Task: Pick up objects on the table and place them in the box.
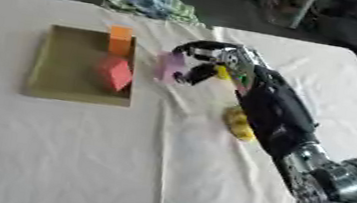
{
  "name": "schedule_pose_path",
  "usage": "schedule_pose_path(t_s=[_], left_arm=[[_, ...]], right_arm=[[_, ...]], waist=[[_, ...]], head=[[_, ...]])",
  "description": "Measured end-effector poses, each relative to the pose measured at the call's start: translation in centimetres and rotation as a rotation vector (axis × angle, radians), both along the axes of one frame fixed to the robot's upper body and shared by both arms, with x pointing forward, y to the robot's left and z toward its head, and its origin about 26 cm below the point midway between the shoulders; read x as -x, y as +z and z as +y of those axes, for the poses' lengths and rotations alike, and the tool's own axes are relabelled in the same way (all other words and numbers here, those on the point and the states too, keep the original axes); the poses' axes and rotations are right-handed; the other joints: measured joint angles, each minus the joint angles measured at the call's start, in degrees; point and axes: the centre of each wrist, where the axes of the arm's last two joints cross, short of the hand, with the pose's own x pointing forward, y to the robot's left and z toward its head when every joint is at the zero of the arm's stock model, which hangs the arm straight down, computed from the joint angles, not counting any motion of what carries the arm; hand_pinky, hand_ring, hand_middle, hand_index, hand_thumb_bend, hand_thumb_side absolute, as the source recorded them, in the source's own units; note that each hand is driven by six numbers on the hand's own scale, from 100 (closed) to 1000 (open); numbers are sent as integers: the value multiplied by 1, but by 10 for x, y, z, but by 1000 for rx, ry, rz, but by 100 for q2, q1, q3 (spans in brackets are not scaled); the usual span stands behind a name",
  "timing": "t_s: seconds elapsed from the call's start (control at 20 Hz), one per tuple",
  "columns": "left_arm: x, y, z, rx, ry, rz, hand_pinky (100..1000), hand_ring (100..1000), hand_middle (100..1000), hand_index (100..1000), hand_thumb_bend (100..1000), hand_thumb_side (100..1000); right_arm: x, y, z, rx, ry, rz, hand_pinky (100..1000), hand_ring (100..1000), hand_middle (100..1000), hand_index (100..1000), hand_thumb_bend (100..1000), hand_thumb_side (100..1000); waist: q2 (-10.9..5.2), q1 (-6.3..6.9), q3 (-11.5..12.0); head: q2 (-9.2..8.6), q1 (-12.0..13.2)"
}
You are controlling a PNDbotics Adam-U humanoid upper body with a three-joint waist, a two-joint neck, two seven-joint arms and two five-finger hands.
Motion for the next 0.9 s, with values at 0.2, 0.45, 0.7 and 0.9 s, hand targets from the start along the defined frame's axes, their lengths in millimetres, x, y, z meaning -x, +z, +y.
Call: schedule_pose_path(t_s=[0.2, 0.45, 0.7, 0.9], left_arm=[[0, 0, 0, 0, 0, 0, 800, 570, 573, 736, 100, 1000], [0, 0, 0, 0, 0, 0, 801, 570, 572, 736, 100, 1000], [0, 0, 0, 0, 0, 0, 801, 569, 572, 736, 100, 1000], [0, 0, 0, 0, -1, 0, 801, 569, 572, 736, 100, 1000]], right_arm=[[1, 1, 6, -42, 1, -99, 832, 803, 638, 840, 132, 145], [1, 10, 8, -117, 6, -265, 810, 756, 581, 798, 100, 100], [1, 29, 18, -174, 66, -385, 808, 750, 584, 803, 100, 100], [2, 41, 33, -208, 121, -426, 809, 750, 588, 807, 100, 100]], waist=[[0, 0, 16], [-1, 0, 21], [-6, 0, 41], [-6, 0, 76]], head=[[0, -6], [0, -15], [0, -39], [0, -76]])
